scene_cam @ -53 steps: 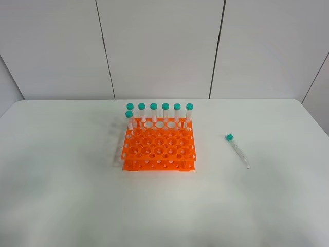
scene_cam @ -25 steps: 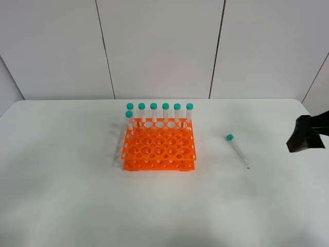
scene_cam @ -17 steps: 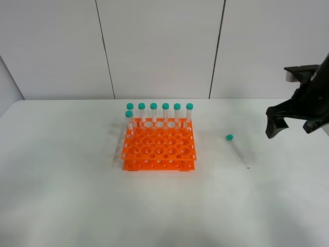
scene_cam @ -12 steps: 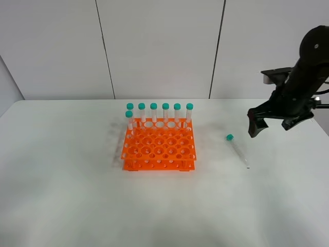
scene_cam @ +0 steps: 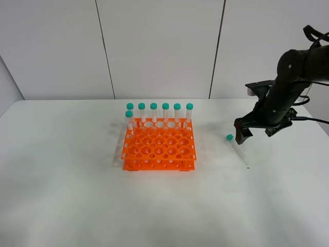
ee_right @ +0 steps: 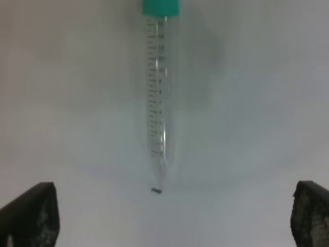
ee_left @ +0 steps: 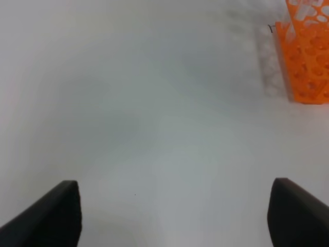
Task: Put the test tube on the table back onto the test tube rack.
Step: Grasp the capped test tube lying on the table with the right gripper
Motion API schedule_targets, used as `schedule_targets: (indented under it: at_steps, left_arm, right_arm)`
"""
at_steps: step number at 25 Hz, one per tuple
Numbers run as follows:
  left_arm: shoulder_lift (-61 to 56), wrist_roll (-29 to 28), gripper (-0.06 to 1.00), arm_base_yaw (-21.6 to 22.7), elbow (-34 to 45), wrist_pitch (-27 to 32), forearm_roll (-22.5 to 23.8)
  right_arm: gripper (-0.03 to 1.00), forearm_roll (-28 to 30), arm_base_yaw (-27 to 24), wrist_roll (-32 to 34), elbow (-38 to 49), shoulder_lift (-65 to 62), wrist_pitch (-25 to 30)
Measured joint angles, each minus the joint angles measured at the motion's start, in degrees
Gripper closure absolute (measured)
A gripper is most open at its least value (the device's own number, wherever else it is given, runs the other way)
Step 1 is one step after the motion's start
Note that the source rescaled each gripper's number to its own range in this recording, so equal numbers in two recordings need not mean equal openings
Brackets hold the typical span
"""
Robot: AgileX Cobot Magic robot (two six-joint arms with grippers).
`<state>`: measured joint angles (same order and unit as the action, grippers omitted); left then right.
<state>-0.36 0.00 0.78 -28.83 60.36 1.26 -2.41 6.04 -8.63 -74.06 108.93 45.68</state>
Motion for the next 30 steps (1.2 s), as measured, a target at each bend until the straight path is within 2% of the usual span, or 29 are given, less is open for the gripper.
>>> schedule_targets:
  at_steps: [10, 21, 30]
  left_arm:
    - [0.00, 0.00, -0.06, 0.00, 0.00, 0.00, 0.00]
    - [0.00, 0.00, -0.06, 0.00, 0.00, 0.00, 0.00]
    - [0.00, 0.00, -0.06, 0.00, 0.00, 0.00, 0.00]
  right_arm:
    - [-0.03, -3.88, 0.00, -3.57, -0.11, 4.41, -3.42]
    - [-0.03, -4.48, 0.00, -1.66, -0.11, 9.90, -10.03]
    - [-0.03, -4.48, 0.00, -1.01, -0.11, 12.34, -10.44]
